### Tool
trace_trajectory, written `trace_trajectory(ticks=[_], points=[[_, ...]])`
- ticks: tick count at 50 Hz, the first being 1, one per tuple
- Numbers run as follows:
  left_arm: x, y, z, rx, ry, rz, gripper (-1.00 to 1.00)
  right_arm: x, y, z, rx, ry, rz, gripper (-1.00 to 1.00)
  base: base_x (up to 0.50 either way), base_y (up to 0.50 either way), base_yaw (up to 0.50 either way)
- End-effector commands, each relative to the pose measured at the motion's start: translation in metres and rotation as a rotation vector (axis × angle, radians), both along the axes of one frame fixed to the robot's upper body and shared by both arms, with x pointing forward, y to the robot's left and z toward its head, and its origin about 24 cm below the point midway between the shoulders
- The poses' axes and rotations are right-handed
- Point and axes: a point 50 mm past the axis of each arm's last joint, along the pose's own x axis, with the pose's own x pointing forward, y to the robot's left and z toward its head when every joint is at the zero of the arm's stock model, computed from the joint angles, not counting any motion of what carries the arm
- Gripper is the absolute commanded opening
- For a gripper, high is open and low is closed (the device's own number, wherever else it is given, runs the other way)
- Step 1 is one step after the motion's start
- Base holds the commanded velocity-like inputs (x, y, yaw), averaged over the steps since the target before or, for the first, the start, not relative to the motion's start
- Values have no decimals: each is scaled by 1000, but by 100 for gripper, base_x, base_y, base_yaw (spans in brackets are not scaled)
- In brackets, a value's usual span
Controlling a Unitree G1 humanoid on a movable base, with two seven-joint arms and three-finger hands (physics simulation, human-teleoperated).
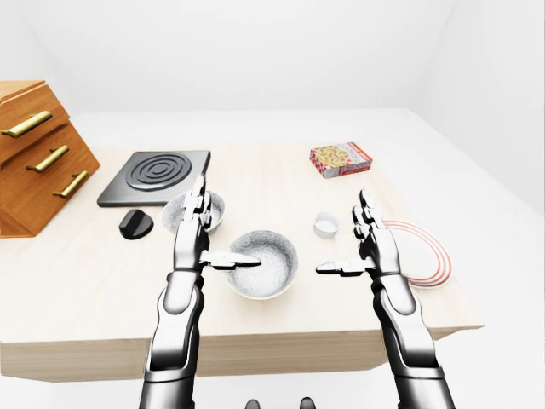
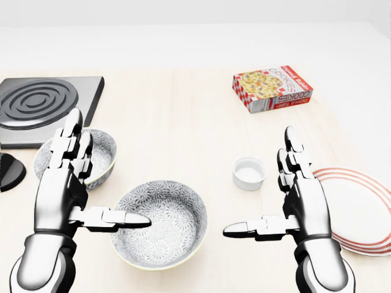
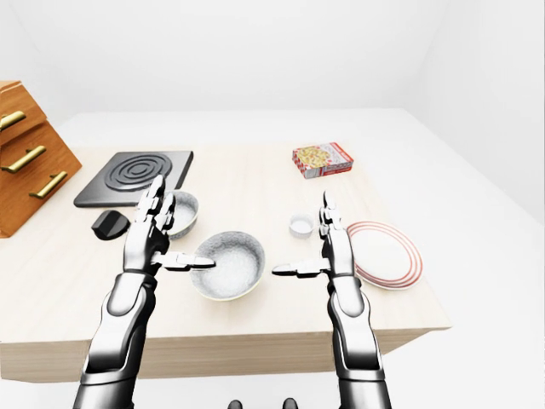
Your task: Pick the akita bowl from table center and place it on the plate.
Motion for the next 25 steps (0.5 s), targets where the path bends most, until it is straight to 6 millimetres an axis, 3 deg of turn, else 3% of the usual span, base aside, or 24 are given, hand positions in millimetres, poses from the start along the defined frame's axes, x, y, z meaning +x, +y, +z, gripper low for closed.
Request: trace_trajectory(ticks=[1,5,19,25], points=[[0,0,2,1,-10,1,100,1,-1,-1,-2,6,-9,100,35,-49,0],[-1,1,1,3,-5,4,100,2,-3,-3,-4,12,-27,100,30,-39,0],[-1,4,6,16,-24,13,100,0,-3,-3,-23,13,-25,100,1,-1,0],[10,19,4,108,-2,64,100,0,-3,-4,-27,16,-24,100,0,0,0]])
